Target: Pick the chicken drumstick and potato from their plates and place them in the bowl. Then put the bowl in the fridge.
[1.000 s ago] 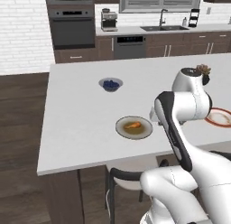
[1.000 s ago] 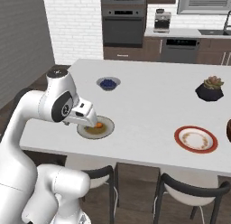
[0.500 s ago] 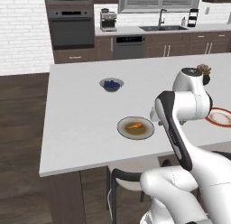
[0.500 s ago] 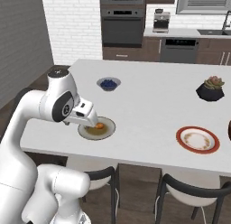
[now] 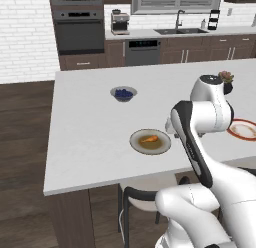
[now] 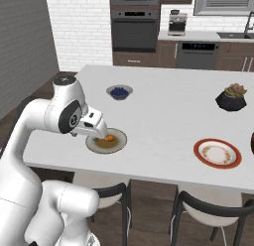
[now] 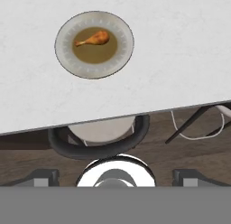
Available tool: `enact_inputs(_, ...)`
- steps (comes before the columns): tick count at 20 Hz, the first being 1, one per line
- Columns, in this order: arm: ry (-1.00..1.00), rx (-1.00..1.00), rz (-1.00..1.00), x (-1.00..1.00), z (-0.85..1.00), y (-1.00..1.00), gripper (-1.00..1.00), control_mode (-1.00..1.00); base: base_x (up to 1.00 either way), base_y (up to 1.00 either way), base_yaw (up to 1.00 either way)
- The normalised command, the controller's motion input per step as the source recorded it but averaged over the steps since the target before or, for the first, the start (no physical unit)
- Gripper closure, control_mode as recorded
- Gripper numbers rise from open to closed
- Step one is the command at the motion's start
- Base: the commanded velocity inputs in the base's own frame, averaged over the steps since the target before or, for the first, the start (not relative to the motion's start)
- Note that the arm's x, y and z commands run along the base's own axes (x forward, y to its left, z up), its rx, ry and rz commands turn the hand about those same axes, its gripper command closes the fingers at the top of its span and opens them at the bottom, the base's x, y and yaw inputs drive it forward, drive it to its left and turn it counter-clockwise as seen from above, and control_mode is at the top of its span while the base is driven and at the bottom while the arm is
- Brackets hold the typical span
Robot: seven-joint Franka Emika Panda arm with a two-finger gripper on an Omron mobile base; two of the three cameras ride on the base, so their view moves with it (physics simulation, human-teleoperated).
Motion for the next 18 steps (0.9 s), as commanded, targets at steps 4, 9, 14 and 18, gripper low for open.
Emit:
enact_inputs(4, 0.00, 0.00, 0.00, 0.85, 0.00, 0.40, -1.00, -1.00, 0.00, 0.00, 0.00)
enact_inputs(9, 0.03, 0.03, -0.02, 0.97, -0.04, 0.26, -1.00, -1.00, 0.00, 0.00, 0.00)
enact_inputs(14, 0.26, 0.05, -0.25, 1.00, -0.51, 0.04, -1.00, -1.00, 0.00, 0.00, 0.00)
enact_inputs(18, 0.24, 0.09, -0.34, 0.99, -0.74, 0.00, -1.00, -1.00, 0.00, 0.00, 0.00)
